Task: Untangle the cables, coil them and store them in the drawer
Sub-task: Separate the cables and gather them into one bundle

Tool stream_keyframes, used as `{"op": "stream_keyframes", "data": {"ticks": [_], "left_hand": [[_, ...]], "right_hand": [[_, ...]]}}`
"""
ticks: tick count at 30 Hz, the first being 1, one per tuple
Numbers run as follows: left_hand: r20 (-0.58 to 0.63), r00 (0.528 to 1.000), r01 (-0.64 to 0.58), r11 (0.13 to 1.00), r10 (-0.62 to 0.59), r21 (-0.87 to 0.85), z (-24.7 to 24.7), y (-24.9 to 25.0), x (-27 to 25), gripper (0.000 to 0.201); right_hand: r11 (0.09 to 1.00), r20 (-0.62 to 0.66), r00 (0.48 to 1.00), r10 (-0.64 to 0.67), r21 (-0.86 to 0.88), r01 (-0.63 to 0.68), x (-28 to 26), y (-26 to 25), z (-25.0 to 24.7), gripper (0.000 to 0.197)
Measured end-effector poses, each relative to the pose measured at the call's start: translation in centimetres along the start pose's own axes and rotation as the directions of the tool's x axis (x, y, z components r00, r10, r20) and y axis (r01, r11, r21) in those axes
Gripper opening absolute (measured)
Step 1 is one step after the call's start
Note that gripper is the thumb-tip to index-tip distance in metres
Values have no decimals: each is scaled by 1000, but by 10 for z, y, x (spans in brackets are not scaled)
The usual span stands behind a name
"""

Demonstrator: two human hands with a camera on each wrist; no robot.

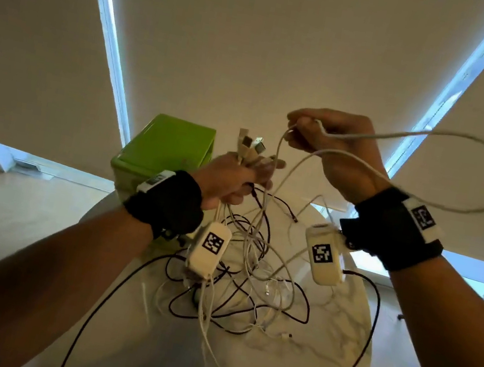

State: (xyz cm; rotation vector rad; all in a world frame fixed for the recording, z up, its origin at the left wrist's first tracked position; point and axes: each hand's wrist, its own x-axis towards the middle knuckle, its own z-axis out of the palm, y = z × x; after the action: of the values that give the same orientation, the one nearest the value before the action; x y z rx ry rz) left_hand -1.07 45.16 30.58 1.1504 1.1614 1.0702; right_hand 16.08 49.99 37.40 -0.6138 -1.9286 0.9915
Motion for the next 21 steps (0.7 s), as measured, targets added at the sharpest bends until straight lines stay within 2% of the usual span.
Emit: {"op": "stream_keyframes", "data": {"ticks": [3,5,7,8,9,10,11,12,13,14,15,17,18,19,21], "left_hand": [[56,998,-28,995,22,100,1,1,-2,25],[8,999,-50,986,49,160,-1,-1,-2,18],[-90,993,-72,992,81,102,-5,-4,1,15],[-129,988,-83,995,89,50,-7,-4,3,15],[-161,982,-96,995,97,18,-10,-4,5,14],[-190,976,-110,994,110,11,-12,-3,6,14],[-221,967,-125,992,126,16,-15,-2,7,14],[-256,957,-137,990,138,19,-19,0,7,15],[-301,943,-145,989,144,17,-24,1,6,15],[-349,926,-149,989,143,8,-30,3,6,15],[-400,907,-146,989,133,-3,-36,4,6,15],[-487,868,-109,994,97,4,-46,4,4,15],[-532,843,-82,996,82,24,-50,3,3,14],[-585,808,-58,998,70,39,-53,2,2,13],[-652,756,-60,998,59,21,-56,-1,-1,15]], "right_hand": [[993,-154,988,9,118,9,0,5,-5,17],[983,-198,979,40,182,-3,-3,11,-6,19],[982,-68,984,165,100,-158,-11,21,1,41],[963,57,961,269,7,-270,-19,30,8,58],[929,201,908,367,-138,-344,-27,40,16,66],[887,336,831,443,-300,-352,-38,48,25,60],[844,435,753,494,-449,-294,-47,59,33,41],[800,478,707,521,-562,-209,-55,72,39,21],[748,474,695,540,-648,-140,-59,85,41,14],[687,433,704,563,-719,-108,-61,99,39,17],[623,355,726,588,-772,-127,-62,113,34,18],[573,144,777,613,-758,-312,-59,135,17,15],[567,44,778,626,-711,-416,-56,143,6,15],[563,-23,768,640,-666,-489,-55,147,-5,19],[529,-52,732,679,-657,-537,-55,148,-22,45]]}}
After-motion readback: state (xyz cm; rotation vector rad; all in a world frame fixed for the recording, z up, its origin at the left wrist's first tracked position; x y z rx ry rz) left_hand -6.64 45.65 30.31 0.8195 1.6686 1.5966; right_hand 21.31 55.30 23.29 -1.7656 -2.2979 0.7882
